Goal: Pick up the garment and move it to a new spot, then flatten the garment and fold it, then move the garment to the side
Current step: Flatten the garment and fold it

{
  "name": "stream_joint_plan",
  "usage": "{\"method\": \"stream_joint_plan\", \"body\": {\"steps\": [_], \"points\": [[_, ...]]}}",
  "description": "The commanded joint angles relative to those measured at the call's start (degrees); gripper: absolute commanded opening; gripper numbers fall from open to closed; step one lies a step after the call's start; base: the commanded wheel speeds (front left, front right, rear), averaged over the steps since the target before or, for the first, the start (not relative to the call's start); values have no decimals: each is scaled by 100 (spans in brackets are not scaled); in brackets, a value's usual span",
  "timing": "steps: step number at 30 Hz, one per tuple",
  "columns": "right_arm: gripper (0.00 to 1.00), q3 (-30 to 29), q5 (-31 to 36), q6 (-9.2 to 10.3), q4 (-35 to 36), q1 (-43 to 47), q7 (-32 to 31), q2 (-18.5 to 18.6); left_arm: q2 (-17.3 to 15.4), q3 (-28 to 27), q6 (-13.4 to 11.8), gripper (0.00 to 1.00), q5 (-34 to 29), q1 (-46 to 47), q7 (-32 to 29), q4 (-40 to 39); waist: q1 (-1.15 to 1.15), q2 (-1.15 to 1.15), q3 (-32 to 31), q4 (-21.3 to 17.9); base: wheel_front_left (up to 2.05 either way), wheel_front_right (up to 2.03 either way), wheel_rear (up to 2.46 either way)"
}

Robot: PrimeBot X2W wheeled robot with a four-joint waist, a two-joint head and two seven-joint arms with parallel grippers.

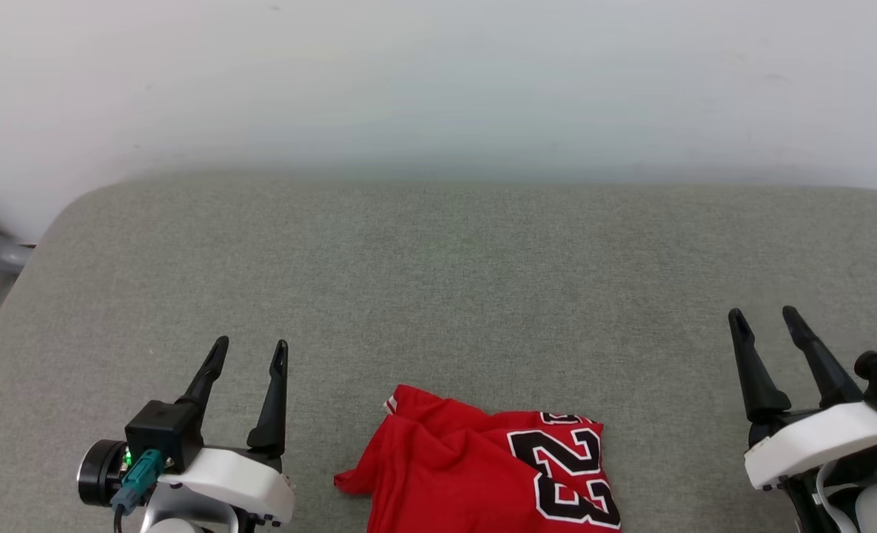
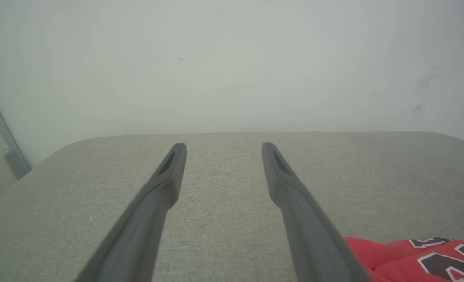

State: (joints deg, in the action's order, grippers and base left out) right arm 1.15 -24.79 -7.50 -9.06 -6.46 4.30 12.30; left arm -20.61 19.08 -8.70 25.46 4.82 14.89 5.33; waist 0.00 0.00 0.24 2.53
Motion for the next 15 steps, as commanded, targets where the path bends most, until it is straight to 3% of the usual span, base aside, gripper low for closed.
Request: {"method": "stream_joint_plan", "body": {"steps": [1, 8, 15], "points": [[100, -102, 358, 3, 241, 133, 76, -87, 19, -26, -37, 100, -20, -80, 37, -9, 0, 0, -56, -43, 0, 0, 0], [100, -448, 1364, 4, 1134, 722, -25, -486, 9, -80, -49, 100, -137, -207, 40, 53, 0, 0, -195, -62, 0, 0, 0], [100, -770, 1574, 4, 1835, 1320, -340, -816, 51, -187, -91, 100, -216, -461, 42, 17, 0, 0, -290, -47, 0, 0, 0]]}}
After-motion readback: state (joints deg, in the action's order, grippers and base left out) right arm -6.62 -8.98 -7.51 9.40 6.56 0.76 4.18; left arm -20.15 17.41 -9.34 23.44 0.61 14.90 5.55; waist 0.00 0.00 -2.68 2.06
